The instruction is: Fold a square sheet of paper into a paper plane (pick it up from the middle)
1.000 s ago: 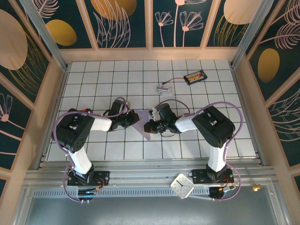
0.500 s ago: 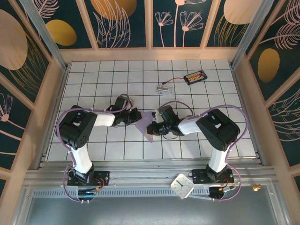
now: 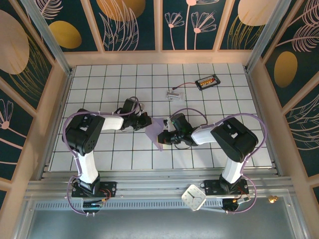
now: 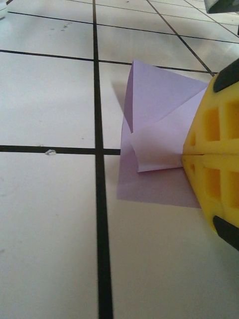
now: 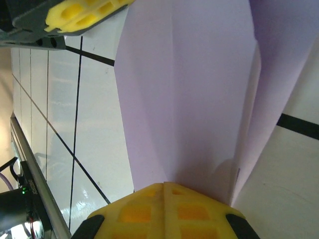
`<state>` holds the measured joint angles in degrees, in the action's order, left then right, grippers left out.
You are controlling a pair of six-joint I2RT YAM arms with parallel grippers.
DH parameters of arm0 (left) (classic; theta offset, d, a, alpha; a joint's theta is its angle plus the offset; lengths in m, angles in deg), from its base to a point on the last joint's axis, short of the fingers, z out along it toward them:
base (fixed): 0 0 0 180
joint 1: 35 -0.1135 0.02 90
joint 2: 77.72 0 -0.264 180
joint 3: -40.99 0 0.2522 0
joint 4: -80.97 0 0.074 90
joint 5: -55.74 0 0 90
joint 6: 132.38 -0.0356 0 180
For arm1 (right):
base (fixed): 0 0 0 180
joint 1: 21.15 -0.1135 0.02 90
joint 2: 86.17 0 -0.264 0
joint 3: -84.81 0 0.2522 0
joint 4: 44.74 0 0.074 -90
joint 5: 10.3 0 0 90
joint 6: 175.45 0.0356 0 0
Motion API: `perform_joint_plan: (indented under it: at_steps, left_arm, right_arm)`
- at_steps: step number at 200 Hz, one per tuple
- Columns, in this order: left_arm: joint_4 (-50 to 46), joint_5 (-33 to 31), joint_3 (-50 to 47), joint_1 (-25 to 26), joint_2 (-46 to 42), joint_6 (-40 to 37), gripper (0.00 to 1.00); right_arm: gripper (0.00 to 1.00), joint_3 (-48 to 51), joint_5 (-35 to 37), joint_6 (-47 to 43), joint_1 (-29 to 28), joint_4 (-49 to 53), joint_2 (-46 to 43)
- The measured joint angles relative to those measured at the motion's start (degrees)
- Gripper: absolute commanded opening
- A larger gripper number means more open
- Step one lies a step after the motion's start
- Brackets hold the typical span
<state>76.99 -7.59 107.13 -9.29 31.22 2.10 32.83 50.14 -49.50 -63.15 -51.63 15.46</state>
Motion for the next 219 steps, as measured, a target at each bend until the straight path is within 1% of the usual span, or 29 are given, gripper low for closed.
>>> perform_joint_plan:
  at_steps: [30, 64, 94, 116, 125, 149, 170, 194, 219]
  left_arm:
    - [-1.11, -1.05, 1.92, -0.68, 0.83, -0.39, 0.03]
    - [-1.29, -6.67, 5.84, -2.95, 2.62, -1.07, 0.03]
    - [-1.57, -9.05, 8.74, -3.98, 4.31, -1.46, 0.04]
    - [-1.38, -9.2, 8.24, -3.98, 3.8, -1.42, 0.07]
    - [-0.81, -9.05, 6.47, -3.93, 2.12, -1.14, 0.07]
    - [0.63, -8.07, -0.92, -2.78, -6.01, 0.13, 0.09]
    - [2.16, -5.6, -3.89, 1.11, -11.04, 1.29, 0.08]
    - [4.76, -2.4, -3.93, 5.16, -10.16, 2.03, 0.04]
    - [3.82, -1.68, -2.93, 5.6, -5.62, 1.6, 0.01]
  right_arm:
    - [0.0, 0.13, 0.15, 0.0, 0.0, 0.0, -0.13]
    - [0.0, 0.5, 0.15, -0.02, 0.0, 0.02, -0.46]
    - [0.0, 0.79, 0.17, -0.04, 0.02, 0.02, -0.72]
    - [0.0, 0.76, 0.17, -0.26, 0.02, 0.04, -0.74]
    - [0.0, 0.76, 0.17, -0.46, 0.02, 0.07, -0.76]
    - [0.0, 0.72, 0.17, -0.79, 0.02, 0.15, -0.76]
    - [0.0, 0.35, 0.17, -1.11, 0.02, 0.83, -0.76]
    - [0.0, 0.07, 0.17, -1.14, 0.02, 1.4, -0.74]
    - [0.0, 0.07, 0.17, -1.33, 0.02, 1.6, -0.74]
